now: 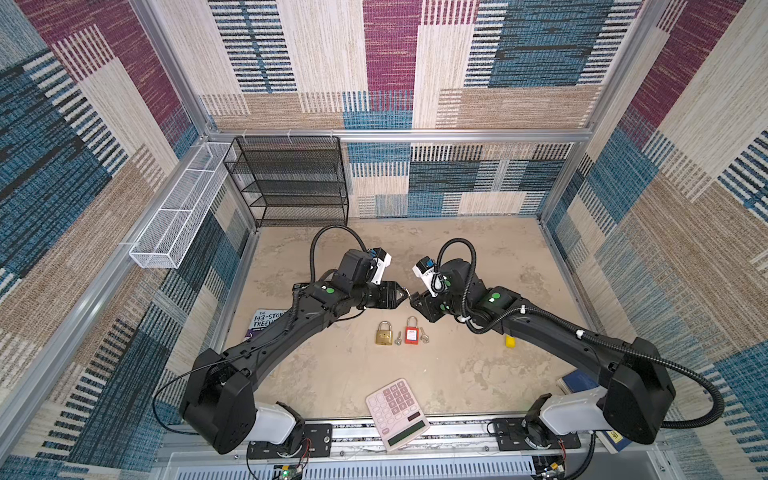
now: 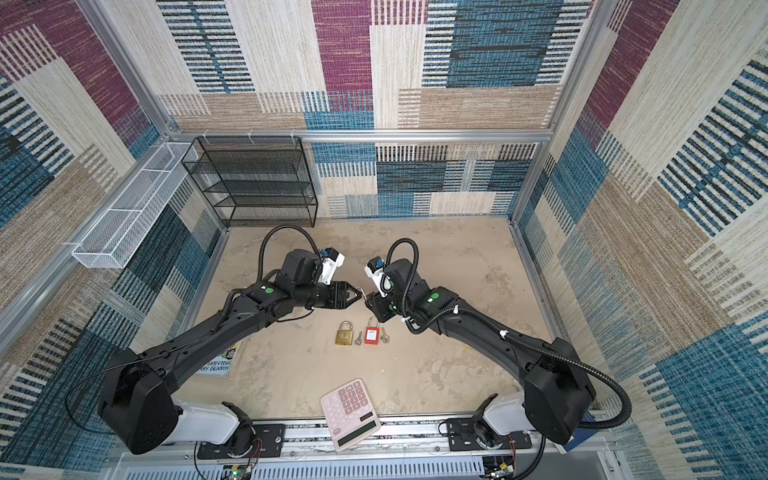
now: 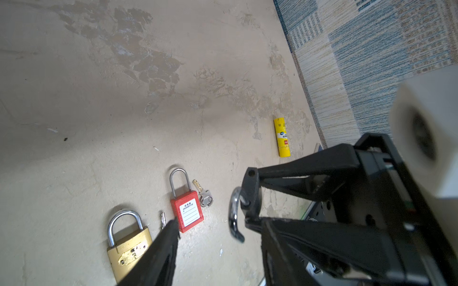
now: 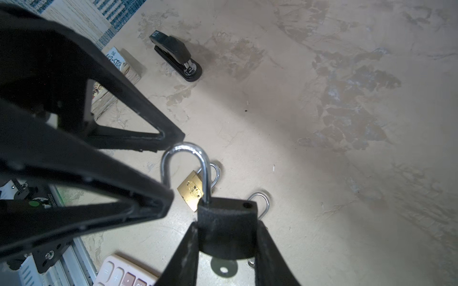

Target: Lock with the key

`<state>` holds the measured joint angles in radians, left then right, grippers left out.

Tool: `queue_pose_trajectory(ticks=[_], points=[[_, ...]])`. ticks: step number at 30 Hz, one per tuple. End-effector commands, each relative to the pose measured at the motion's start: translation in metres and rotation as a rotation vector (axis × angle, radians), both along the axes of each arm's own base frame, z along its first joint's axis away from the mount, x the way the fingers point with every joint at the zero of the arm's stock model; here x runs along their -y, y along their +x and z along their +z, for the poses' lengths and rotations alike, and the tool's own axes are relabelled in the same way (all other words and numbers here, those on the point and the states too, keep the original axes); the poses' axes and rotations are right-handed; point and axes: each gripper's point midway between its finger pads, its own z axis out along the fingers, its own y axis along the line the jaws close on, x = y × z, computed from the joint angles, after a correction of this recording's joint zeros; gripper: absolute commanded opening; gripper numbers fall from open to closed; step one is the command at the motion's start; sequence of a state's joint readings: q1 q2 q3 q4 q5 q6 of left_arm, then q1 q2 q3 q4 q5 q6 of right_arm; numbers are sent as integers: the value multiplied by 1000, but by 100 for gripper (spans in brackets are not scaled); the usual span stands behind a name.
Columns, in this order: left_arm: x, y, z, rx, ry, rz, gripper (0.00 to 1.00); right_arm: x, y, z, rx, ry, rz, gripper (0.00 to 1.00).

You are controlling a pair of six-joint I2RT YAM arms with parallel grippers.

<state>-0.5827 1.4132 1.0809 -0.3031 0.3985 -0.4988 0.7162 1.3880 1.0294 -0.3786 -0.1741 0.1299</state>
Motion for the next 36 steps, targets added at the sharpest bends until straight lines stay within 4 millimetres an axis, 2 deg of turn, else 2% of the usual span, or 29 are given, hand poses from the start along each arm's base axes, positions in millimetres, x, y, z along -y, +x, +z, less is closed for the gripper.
queue_pose_trajectory(ticks=[1, 6, 17, 21, 23, 26, 28, 31, 36], points=[[7, 4, 11, -1, -65, 6, 47, -9, 5, 19, 59, 49, 18, 25], [9, 4, 13, -11, -76, 5, 34, -13, 4, 23, 76, 74, 30, 25], [10, 9, 20, 6, -102, 22, 15, -17, 1, 33, 124, 100, 60, 25], [11, 9, 20, 1, -111, 21, 0, -17, 2, 35, 139, 105, 57, 25], [11, 9, 19, -1, -110, 23, 0, -16, 2, 36, 145, 108, 56, 27], [9, 9, 21, 9, -112, 29, 0, -17, 1, 40, 155, 118, 60, 37], [6, 10, 26, 27, -117, 39, 0, -16, 1, 42, 165, 122, 56, 56], [1, 13, 37, 66, -135, 54, 0, -10, 2, 49, 190, 129, 34, 71], [-15, 20, 63, 149, -169, 82, 0, -2, -4, 79, 231, 206, 32, 81]])
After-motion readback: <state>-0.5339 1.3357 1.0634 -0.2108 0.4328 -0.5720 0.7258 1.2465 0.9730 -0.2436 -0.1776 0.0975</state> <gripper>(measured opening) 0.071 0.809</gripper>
